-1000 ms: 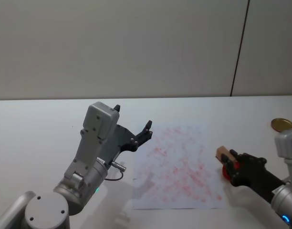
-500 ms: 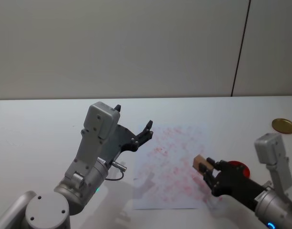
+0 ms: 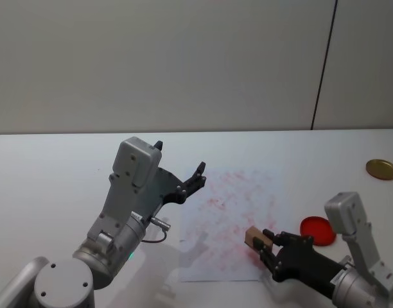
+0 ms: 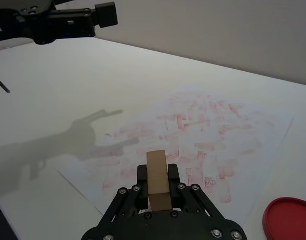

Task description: Use the one hand to pick up the stamp and affix it onto the A4 paper.

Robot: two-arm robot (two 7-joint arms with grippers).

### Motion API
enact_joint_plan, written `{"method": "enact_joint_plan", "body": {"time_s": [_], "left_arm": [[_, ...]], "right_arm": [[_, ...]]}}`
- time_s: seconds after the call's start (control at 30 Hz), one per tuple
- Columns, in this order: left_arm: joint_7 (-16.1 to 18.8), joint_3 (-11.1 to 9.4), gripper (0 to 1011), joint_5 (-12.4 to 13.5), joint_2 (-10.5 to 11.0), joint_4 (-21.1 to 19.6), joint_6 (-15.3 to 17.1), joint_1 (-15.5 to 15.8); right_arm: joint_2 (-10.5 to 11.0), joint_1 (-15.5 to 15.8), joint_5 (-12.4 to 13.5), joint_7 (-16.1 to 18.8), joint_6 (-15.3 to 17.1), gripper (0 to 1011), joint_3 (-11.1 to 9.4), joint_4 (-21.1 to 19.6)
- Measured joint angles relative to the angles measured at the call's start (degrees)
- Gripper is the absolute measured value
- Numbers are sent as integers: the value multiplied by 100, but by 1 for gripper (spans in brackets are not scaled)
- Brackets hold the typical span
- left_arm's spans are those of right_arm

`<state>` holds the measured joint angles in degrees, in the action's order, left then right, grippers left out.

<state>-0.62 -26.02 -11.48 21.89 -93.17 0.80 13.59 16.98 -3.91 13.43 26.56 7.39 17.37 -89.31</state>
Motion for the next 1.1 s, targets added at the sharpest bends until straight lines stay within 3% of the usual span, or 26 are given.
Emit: {"method": "enact_joint_plan", "body": {"time_s": [1.1], "left_arm": [[0,0,993,0,0,0,0,0]], "right_arm": [[-1,-28,-106,198,61,225,111,310]]}}
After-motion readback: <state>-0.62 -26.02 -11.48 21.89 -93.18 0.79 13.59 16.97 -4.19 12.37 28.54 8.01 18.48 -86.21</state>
